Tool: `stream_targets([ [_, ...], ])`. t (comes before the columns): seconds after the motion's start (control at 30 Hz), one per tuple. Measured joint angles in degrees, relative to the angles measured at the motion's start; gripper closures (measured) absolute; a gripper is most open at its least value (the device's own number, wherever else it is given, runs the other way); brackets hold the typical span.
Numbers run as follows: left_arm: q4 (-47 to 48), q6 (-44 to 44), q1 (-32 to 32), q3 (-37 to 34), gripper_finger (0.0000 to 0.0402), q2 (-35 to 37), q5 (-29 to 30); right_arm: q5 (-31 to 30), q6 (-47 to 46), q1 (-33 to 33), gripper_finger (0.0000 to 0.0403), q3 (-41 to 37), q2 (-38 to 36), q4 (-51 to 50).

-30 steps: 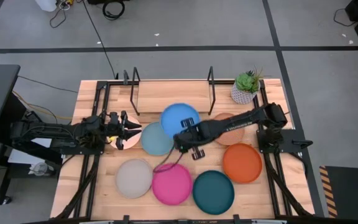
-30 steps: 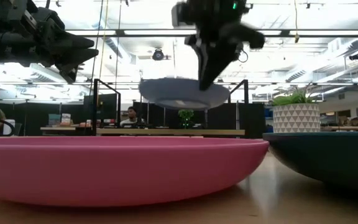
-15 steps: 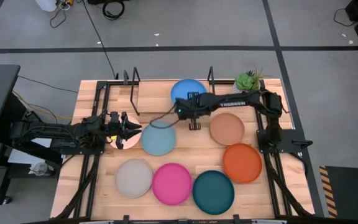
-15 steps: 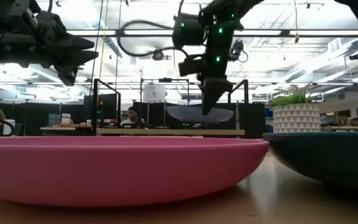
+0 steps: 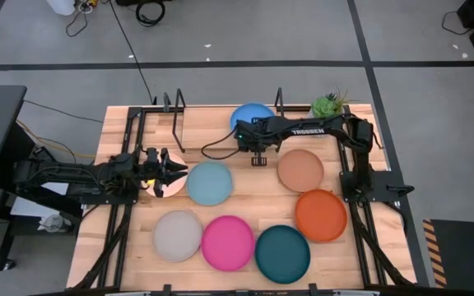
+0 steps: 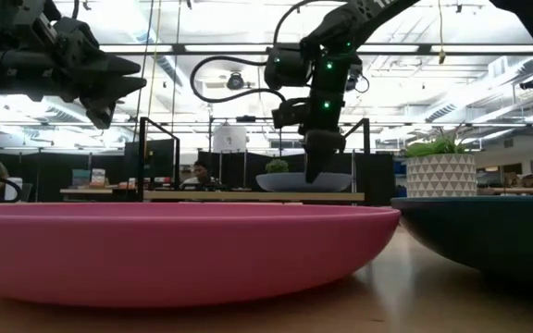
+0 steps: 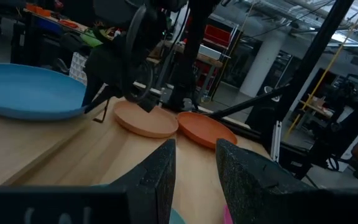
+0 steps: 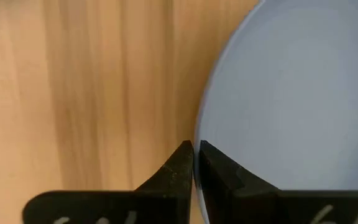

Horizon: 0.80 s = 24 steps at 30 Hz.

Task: Place and stack plates onto a shelf
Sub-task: Put the blue plate on the shelf, then put the brown plate on the shelf

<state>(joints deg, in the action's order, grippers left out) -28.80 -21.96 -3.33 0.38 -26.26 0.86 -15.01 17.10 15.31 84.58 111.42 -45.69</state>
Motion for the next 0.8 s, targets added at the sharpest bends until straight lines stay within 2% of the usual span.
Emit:
stream_targets([
  [0.13, 0.2, 0.1, 0.0, 0.0, 0.0278, 0.0, 0.0, -0.1, 0.0, -0.9, 0.0340, 0.1, 0.0, -0.4],
  [0.3, 0.7, 0.1, 0.0, 0.0, 0.0278, 0.0, 0.0, -2.3, -0.9, -4.1, 0.0303, 3.9, -0.1, -4.2],
  [0.57, 5.3, 0.2, 0.0, 0.0, 0.0278, 0.0, 0.0, 1.1, -3.9, -10.8, 0.0258, 5.2, -0.1, -7.5],
  [0.7, 6.6, 1.9, 0.0, 0.0, 0.0278, 0.0, 0.0, 4.4, -6.3, -14.3, 0.0245, 5.2, -0.1, -9.5],
  [0.8, 6.8, 3.3, 0.0, 0.0, 0.0278, 0.0, 0.0, 4.3, -10.1, -16.5, 0.0239, 5.2, -0.1, -10.5],
])
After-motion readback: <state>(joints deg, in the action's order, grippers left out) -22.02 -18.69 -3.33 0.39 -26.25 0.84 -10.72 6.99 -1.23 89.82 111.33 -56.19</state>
